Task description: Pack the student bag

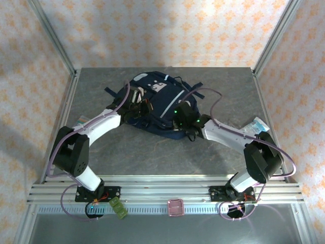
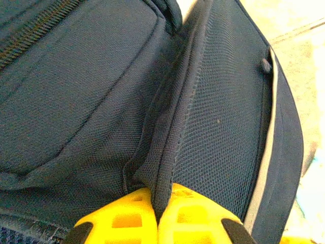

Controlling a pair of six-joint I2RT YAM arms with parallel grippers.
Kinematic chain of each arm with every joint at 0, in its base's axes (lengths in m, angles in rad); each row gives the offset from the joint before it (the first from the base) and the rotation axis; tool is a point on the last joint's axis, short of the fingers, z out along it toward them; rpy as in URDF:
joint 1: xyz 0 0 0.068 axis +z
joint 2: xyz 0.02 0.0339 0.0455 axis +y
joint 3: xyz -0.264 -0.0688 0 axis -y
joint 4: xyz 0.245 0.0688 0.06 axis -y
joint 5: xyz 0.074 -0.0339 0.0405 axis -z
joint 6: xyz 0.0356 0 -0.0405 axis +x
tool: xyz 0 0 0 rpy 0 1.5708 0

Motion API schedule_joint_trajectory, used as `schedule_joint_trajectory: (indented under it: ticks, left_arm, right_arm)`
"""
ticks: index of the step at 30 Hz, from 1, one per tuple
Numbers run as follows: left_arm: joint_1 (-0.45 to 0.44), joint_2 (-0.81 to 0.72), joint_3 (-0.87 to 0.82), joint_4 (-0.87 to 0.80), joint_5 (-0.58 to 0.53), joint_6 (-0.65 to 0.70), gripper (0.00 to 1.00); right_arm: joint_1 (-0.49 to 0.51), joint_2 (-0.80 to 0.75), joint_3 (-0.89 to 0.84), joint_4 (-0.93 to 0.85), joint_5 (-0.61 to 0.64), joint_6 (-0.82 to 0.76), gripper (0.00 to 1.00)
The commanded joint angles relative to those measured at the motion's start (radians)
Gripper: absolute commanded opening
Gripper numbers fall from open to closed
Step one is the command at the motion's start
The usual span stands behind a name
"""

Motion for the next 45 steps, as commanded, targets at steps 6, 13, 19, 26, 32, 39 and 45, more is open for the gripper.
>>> schedule_joint_trajectory:
  ticks: [6,13,19,26,32,39,45]
  left_arm:
    - [0.019,0.091,0.258,-0.016,-0.152,0.169,0.32]
    - [0.019,-0.004,0.121,-0.038,-0.126,0.105,0.54]
    - [0.011,-0.182,-0.154,-0.011,-0.143,-0.026,0.56]
    - [-0.070,-0.256,-0.308,0.150,-0.113,-0.164,0.59]
    - [-0.110,-0.158,-0.246,0.168,-0.145,-0.163,0.58]
    - [-0.107,-0.065,-0.186,0.131,-0.203,-0.134,0.00]
    - [-0.059,-0.106,-0.187,0.111,-0.213,-0.097,0.00]
  right_arm:
    - [0.135,0.055,0.055,0.072,-0.109,-0.008,0.00]
    - [0.134,0.132,0.093,0.197,-0.130,0.065,0.00]
    - [0.133,0.148,0.097,0.217,-0.151,0.070,0.00]
    - [0.134,0.149,0.085,0.226,-0.158,0.078,0.00]
    - [0.133,0.141,0.074,0.226,-0.153,0.084,0.00]
    - [0.129,0.132,0.074,0.171,-0.105,0.079,0.00]
    - [0.002,0.059,-0.042,0.158,-0.089,0.055,0.00]
